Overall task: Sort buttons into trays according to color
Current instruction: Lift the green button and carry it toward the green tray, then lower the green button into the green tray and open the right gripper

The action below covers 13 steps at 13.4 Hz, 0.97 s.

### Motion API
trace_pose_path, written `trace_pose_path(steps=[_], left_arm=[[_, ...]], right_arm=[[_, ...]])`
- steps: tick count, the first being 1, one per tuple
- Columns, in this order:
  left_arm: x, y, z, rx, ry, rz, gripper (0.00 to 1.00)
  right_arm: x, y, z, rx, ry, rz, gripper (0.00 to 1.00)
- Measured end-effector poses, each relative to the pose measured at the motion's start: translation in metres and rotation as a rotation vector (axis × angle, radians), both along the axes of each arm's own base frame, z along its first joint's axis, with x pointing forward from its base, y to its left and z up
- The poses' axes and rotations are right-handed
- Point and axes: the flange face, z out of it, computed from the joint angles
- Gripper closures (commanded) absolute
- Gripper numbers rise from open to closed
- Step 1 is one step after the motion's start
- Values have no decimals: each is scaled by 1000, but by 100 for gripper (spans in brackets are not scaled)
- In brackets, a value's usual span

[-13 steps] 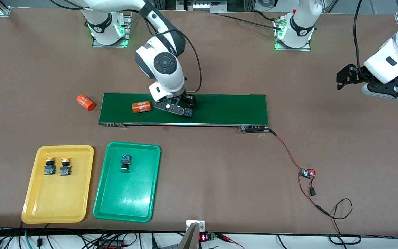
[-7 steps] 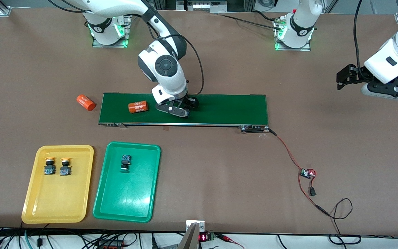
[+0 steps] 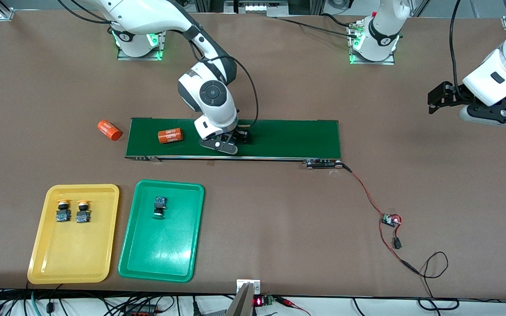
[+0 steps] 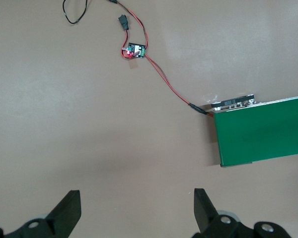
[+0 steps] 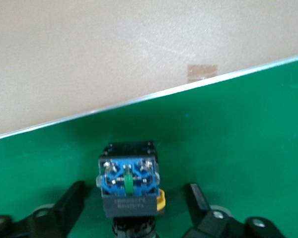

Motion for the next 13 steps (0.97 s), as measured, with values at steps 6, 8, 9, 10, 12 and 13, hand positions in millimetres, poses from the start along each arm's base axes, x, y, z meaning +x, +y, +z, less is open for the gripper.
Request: trace_pose_path(steps=[6, 8, 9, 10, 12, 13], left_arm=[[0, 3, 0, 0, 0, 5, 0], [0, 3, 0, 0, 0, 5, 0], [0, 3, 0, 0, 0, 5, 0], [0, 3, 0, 0, 0, 5, 0], [0, 1, 0, 0, 0, 2, 0], [0, 0, 0, 0, 0, 1, 0]], right_arm=[[21, -15, 17, -2, -28, 5, 88], [42, -28, 43, -19, -42, 26, 88], [57, -37, 60, -29, -55, 55, 88], [73, -49, 77, -39, -74, 98, 88], [107, -86, 97, -61, -108, 185, 88], [123, -107, 99, -69, -117, 220, 88]])
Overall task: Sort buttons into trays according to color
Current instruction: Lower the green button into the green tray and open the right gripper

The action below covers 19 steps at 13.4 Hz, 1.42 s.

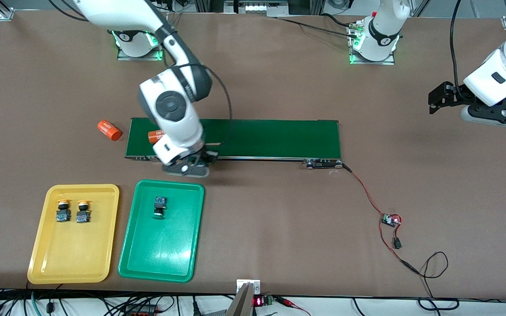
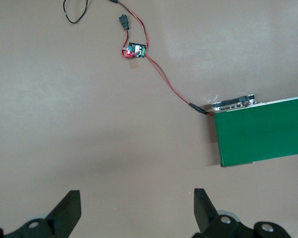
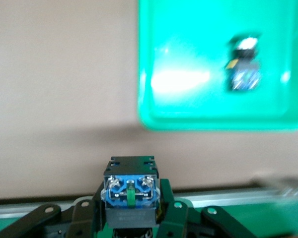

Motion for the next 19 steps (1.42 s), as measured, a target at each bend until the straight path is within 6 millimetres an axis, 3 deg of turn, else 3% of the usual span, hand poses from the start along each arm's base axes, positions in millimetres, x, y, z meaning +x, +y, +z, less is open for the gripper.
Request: trace_pose_path(steps=[2, 4, 9, 12, 14, 18, 19], left_arm=[[0, -1, 0, 0, 0, -2, 0], [0, -2, 0, 0, 2, -3, 0], [-1, 0, 0, 1, 5, 1, 0], [0, 3, 0, 1, 5, 6, 0], [0, 3, 0, 1, 5, 6, 0], [0, 3, 0, 1, 4, 6, 0], [0, 3, 0, 0, 1, 6, 0]], right_arm=[[28, -38, -3, -10, -7, 53, 87], [52, -60, -15, -11, -13, 78, 87], [83, -57, -62, 22, -99, 93, 86], [89, -55, -81, 23, -117, 111, 77], [93, -57, -96, 27, -139, 119, 62], [96, -63, -119, 23, -162, 125, 3], [97, -63, -119, 23, -164, 127, 0]])
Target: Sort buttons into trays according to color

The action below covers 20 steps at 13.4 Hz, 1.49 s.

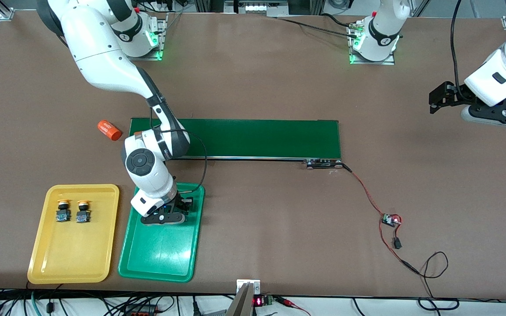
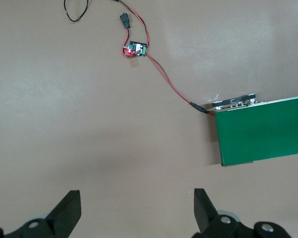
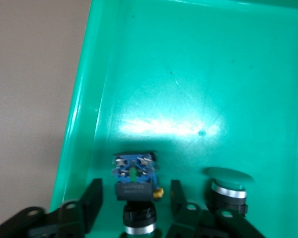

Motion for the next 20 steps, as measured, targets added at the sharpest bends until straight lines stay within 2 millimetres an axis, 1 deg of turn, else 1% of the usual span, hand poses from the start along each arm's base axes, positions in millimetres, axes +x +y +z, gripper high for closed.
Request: trace_pose_path(steps=[3, 5, 6, 7, 9, 12, 14, 17, 18, 20], left_arm=[[2, 0, 2, -2, -16, 0, 0], [3, 0, 2, -2, -17, 0, 0], [5, 1, 1, -2, -16, 1, 0], [6, 2, -1, -2, -14, 3, 0], [9, 5, -5, -2, -8, 9, 0], [10, 7, -6, -2, -8, 13, 0], [11, 7, -4, -2, -10, 11, 0], [10, 5, -3, -2, -12, 2, 0], [10, 4, -3, -3, -13, -1, 0], [10, 2, -2, -3, -14, -4, 0]], right_arm=[[4, 1, 7, 3, -14, 6, 0], [5, -1, 24, -5, -9, 1, 0], [5, -6, 39, -22, 16, -9, 0], [3, -14, 61, -45, 54, -19, 0], [-4, -34, 115, -89, 129, -23, 0], [-20, -82, 197, -126, 219, -40, 0], [-34, -120, 244, -130, 267, -54, 0], [-55, -190, 295, -123, 294, -59, 0], [-66, -210, 309, -120, 302, -73, 0], [-92, -243, 332, -114, 318, -106, 0]])
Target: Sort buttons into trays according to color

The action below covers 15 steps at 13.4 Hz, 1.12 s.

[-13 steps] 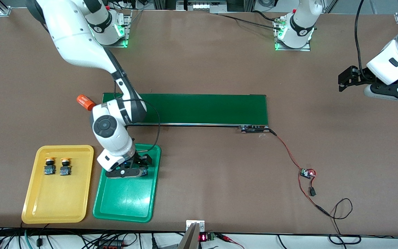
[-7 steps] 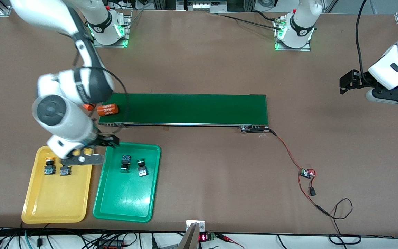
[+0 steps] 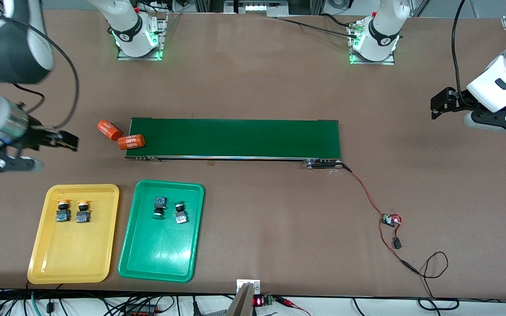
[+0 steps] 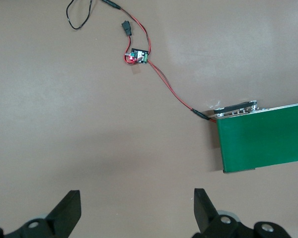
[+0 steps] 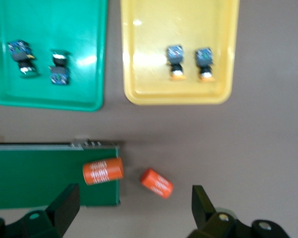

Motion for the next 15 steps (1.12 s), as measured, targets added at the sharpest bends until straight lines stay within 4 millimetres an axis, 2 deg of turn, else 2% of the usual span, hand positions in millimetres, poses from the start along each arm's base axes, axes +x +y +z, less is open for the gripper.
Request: trace_pose_path(steps=[3, 6, 12, 15], left_arm=[[0, -4, 0, 0, 0, -7, 0], [-1, -11, 0, -1, 0, -19, 0], [-1, -11, 1, -1, -1, -19, 0], [-1, -11, 1, -1, -1, -19, 0]], right_arm=[[-36, -36, 17, 6, 9, -53, 0], [-45, -56, 13, 29, 28, -36, 0], [-53, -49, 8, 36, 89, -10, 0], [-62, -48, 15, 37, 126, -12, 0]])
